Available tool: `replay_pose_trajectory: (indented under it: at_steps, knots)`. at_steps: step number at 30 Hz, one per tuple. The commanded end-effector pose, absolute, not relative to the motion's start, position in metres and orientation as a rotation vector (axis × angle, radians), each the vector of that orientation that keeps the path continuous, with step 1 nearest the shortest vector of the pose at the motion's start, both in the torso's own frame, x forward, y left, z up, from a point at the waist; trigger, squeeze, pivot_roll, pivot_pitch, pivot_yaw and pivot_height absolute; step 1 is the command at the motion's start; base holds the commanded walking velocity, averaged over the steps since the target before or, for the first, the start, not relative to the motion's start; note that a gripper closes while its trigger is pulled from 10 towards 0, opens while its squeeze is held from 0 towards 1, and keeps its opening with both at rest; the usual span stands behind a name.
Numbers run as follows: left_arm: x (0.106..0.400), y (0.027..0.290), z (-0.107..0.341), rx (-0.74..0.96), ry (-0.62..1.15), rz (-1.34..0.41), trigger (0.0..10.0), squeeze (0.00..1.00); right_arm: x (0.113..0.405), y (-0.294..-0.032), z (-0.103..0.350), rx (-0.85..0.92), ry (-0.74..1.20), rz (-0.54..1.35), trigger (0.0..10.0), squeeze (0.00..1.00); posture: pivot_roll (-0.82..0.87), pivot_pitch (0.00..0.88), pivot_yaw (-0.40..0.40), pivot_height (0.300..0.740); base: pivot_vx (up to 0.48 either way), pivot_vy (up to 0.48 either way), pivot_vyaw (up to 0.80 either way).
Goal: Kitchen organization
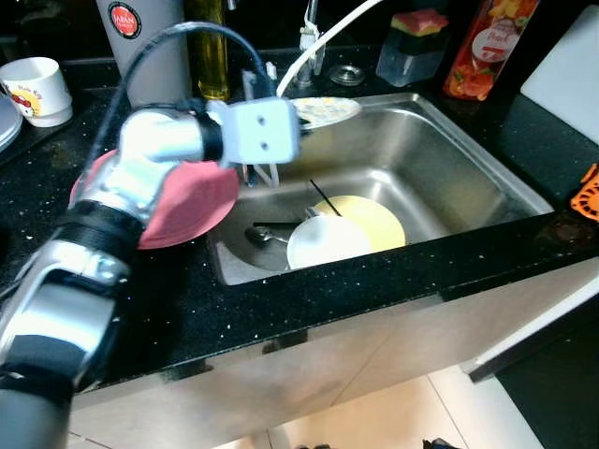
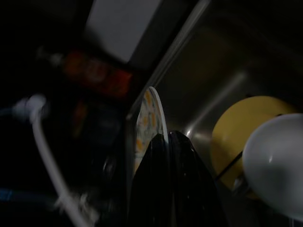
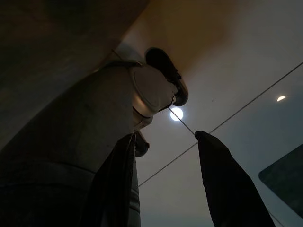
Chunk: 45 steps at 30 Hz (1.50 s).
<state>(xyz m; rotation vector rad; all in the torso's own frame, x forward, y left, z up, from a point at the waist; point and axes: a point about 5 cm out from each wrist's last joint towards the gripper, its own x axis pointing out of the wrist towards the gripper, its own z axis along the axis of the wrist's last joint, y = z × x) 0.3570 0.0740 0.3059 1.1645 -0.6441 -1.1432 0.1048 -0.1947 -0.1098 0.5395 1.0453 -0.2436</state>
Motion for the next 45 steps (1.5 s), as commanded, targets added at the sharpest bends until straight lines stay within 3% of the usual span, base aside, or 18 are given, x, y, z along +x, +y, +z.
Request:
replay_pose_trajectory:
  at_steps: [1,8,18,30,31,40,41,43,44,45]
  knots:
    - [0.355,0.065,0.306,1.22,-0.674,-1.175,10.0,0.0,0.091,-0.185,-0.115,0.57,1.093,-0.251,10.0,0.0,-0.01,0.14,-0.003,0.74,0.0,0.0,0.0]
    - [0.353,0.034,0.298,1.246,-0.692,-1.327,10.0,0.0,0.078,-0.185,-0.117,0.585,1.105,-0.278,10.0,0.0,-0.06,0.183,0.016,0.74,0.0,0.0,0.0]
    - [0.355,0.029,0.257,1.42,-0.521,-1.484,10.0,0.0,0.07,-0.185,-0.118,0.59,1.106,-0.29,10.0,0.0,-0.09,0.214,0.029,0.74,0.0,0.0,0.0]
    - [0.346,0.015,0.248,1.601,-0.562,-1.598,10.0,0.0,0.067,-0.185,-0.119,0.598,1.103,-0.305,10.0,0.0,-0.11,0.218,0.045,0.74,0.0,0.0,0.0]
    - [0.344,0.012,0.248,1.615,-0.58,-1.613,10.0,1.0,0.067,-0.185,-0.119,0.602,1.101,-0.307,10.0,0.0,-0.11,0.217,0.046,0.74,0.0,0.0,0.0]
    - [0.342,0.009,0.256,1.627,-0.671,-1.594,10.0,1.0,0.071,-0.183,-0.118,0.61,1.094,-0.306,10.0,0.0,-0.1,0.204,0.043,0.74,0.0,0.0,0.0]
    - [0.344,0.009,0.276,1.555,-0.724,-1.528,10.0,0.19,0.074,-0.182,-0.118,0.608,1.09,-0.299,10.0,0.0,-0.09,0.192,0.039,0.74,0.0,0.0,0.0]
    - [0.345,0.01,0.284,1.531,-0.741,-1.505,10.0,0.19,0.075,-0.182,-0.118,0.607,1.088,-0.296,10.0,0.0,-0.09,0.192,0.039,0.74,0.0,0.0,0.0]
    - [0.346,0.012,0.297,1.463,-0.759,-1.473,10.0,0.0,0.078,-0.182,-0.117,0.606,1.084,-0.292,10.0,0.0,-0.08,0.178,0.03,0.74,0.0,0.0,0.0]
    - [0.346,0.012,0.297,1.463,-0.759,-1.473,10.0,0.0,0.078,-0.182,-0.117,0.606,1.084,-0.292,10.0,0.0,-0.08,0.178,0.03,0.74,0.0,0.0,0.0]
